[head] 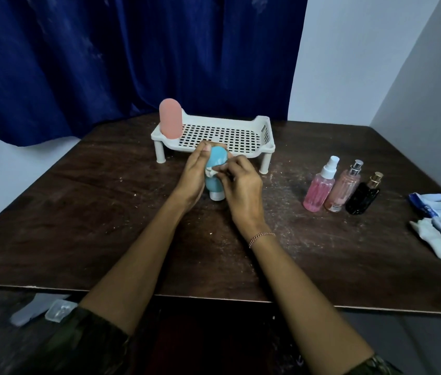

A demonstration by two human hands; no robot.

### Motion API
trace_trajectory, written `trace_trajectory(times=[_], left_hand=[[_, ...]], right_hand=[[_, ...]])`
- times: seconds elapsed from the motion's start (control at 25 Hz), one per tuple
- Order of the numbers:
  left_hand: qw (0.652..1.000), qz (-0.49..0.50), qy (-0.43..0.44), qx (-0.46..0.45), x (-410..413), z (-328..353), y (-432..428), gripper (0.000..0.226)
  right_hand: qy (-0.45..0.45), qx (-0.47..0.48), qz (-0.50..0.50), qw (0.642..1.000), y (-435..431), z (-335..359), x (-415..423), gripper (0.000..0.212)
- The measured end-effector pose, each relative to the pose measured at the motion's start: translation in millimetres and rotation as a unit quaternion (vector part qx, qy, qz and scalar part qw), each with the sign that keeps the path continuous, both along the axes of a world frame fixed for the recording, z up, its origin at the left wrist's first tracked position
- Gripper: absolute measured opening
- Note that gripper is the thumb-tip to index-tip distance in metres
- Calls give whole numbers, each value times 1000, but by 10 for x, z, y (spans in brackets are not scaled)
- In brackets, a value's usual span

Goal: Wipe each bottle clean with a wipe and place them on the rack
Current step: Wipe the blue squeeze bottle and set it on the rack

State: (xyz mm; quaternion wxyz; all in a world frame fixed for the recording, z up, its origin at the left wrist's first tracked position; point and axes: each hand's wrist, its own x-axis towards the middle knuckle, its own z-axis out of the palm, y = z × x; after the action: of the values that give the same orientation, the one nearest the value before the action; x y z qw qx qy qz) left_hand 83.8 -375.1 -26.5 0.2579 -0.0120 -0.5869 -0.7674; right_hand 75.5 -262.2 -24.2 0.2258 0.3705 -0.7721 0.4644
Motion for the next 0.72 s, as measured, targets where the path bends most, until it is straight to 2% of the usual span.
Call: trace_trajectory(times=[0.16,0.32,0.52,0.72], left_hand=[[999,-30,-10,-22,18,15,16,25],[998,-27,-36,-36,-7,-28,10,40],[997,-50,-7,-56,17,-9,-37,23],[999,-29,6,-42,0,-29,-71,28]], right_hand=[[-26,-75,-20,997,53,58,-50,5],[-22,-113,-52,992,104,64,-112,5],[-10,-75,-18,997,91,48,-96,6],[-9,-4,17,1000,109,3,-48,9]])
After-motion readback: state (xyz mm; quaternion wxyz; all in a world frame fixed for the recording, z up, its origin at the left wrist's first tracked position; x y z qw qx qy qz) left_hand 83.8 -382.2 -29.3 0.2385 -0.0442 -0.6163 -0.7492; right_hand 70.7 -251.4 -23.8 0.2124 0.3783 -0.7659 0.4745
